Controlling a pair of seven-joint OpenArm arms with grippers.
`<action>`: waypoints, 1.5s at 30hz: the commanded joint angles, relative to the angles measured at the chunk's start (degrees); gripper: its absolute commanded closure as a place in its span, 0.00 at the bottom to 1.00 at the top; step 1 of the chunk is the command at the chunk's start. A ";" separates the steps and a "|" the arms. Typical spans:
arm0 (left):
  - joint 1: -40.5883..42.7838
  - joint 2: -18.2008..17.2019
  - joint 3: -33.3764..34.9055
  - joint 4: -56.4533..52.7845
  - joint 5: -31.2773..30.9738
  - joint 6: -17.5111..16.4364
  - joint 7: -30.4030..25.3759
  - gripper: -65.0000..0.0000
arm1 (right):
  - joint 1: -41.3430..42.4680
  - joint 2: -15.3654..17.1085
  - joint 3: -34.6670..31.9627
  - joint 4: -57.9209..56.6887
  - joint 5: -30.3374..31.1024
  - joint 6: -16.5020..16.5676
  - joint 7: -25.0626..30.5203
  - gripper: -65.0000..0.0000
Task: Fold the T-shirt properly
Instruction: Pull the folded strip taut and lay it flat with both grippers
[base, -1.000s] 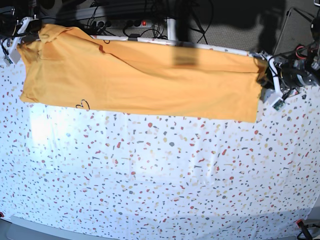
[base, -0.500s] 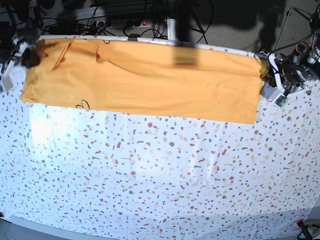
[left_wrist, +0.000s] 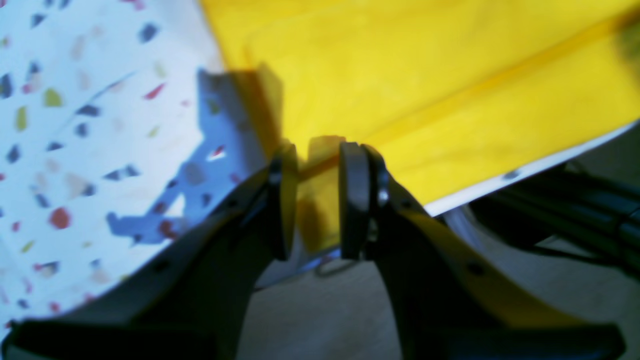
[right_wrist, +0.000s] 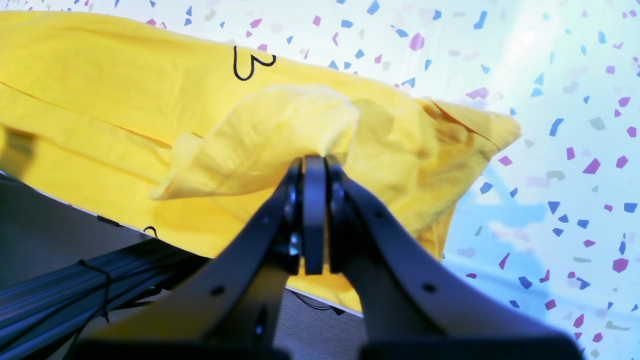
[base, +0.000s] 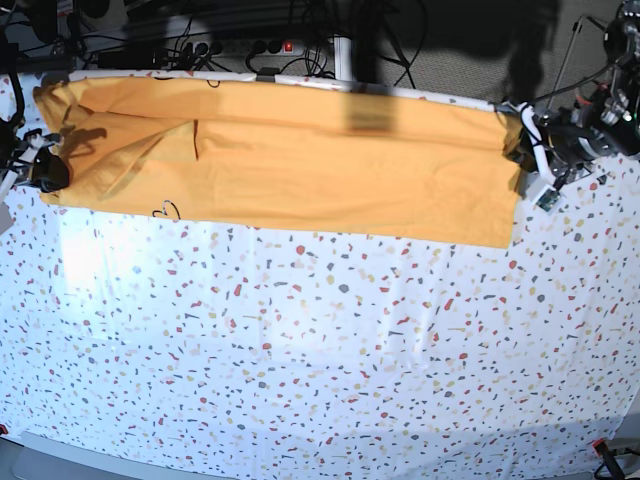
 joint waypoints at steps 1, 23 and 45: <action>-0.52 -0.31 -0.44 0.90 -0.17 0.02 -0.66 0.77 | 0.48 1.42 0.66 0.57 0.50 0.28 0.87 1.00; -1.22 2.25 -0.44 0.92 0.00 0.00 -1.31 0.77 | 0.46 1.36 0.66 0.31 -5.01 0.28 8.24 0.64; -3.06 15.41 -0.42 -7.52 3.96 -1.60 -9.88 0.77 | 1.86 -14.71 -8.24 -18.29 -29.99 0.28 21.73 0.64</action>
